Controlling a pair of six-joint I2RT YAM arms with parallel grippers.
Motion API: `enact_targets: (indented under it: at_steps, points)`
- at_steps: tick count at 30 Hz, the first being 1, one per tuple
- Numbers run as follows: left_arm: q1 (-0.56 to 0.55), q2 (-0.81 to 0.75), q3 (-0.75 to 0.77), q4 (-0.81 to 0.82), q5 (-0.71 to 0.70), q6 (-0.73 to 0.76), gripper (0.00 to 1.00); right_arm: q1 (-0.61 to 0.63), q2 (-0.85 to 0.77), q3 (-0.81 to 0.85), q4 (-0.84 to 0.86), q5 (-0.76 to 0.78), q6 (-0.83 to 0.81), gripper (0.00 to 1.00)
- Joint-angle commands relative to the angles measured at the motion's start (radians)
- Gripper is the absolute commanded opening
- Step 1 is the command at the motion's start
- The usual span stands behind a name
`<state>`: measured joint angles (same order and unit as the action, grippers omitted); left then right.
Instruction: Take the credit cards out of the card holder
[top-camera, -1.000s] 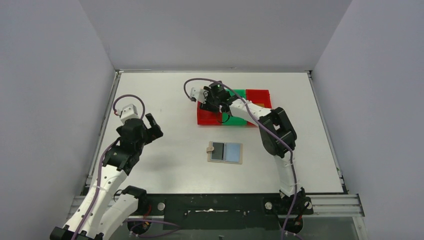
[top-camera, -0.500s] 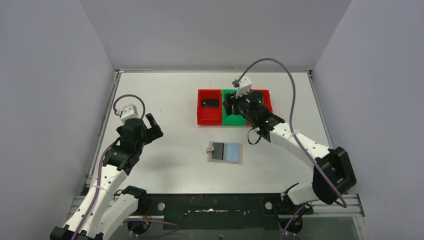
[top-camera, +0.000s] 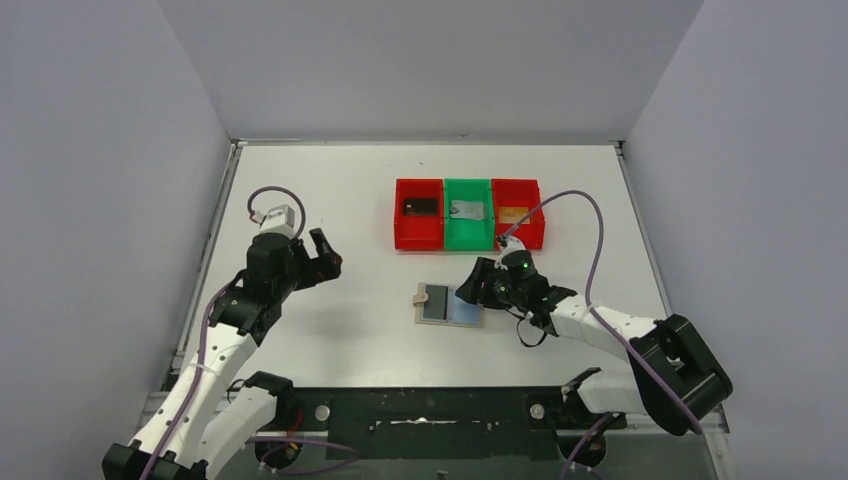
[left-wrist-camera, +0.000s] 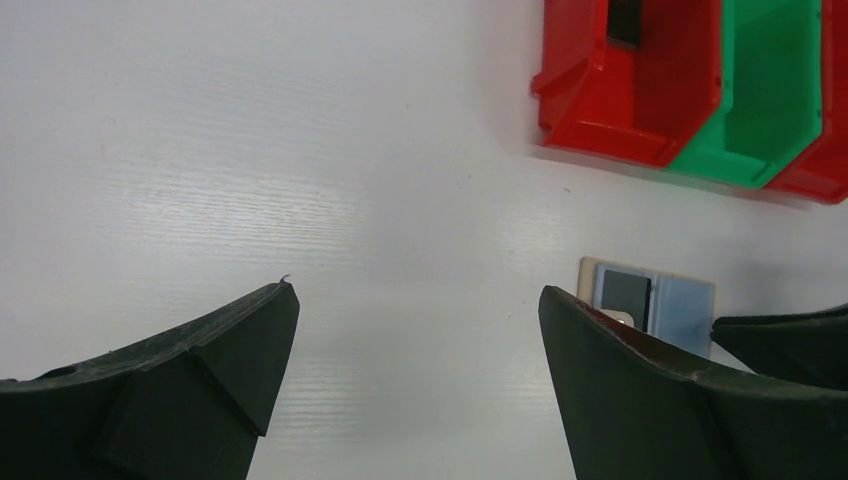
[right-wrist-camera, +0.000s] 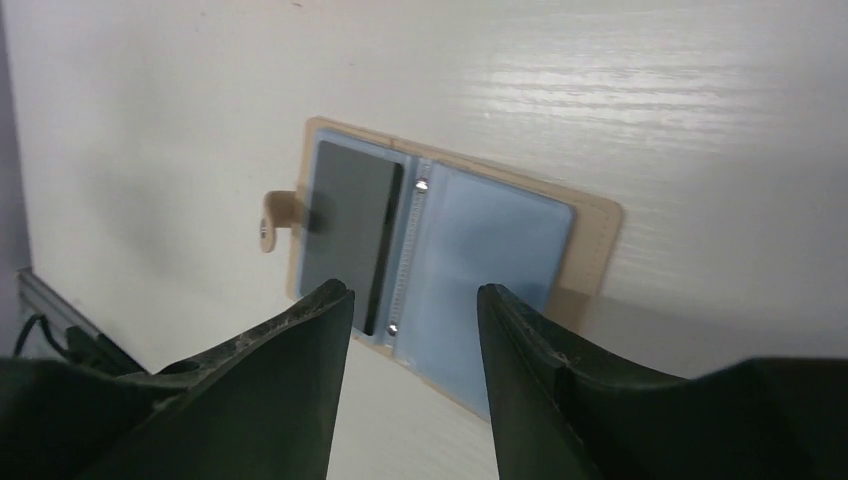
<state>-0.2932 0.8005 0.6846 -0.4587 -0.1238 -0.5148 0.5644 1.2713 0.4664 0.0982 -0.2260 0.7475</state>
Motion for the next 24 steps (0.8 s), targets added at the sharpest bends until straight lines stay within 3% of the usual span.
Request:
enact_targets:
  at_steps: [1, 15, 24]
  points:
    - [-0.004, 0.037, 0.011, 0.085, 0.151, 0.026, 0.92, 0.014, 0.014, 0.045, 0.139, -0.128, 0.057, 0.48]
    - [-0.064, 0.011, 0.011, 0.052, 0.030, 0.026, 0.90, 0.094, 0.243, 0.180, 0.193, -0.207, 0.051, 0.36]
    - [-0.095, 0.023, 0.027, 0.018, -0.049, 0.030, 0.89, 0.174, 0.385, 0.339, 0.124, -0.245, -0.046, 0.42]
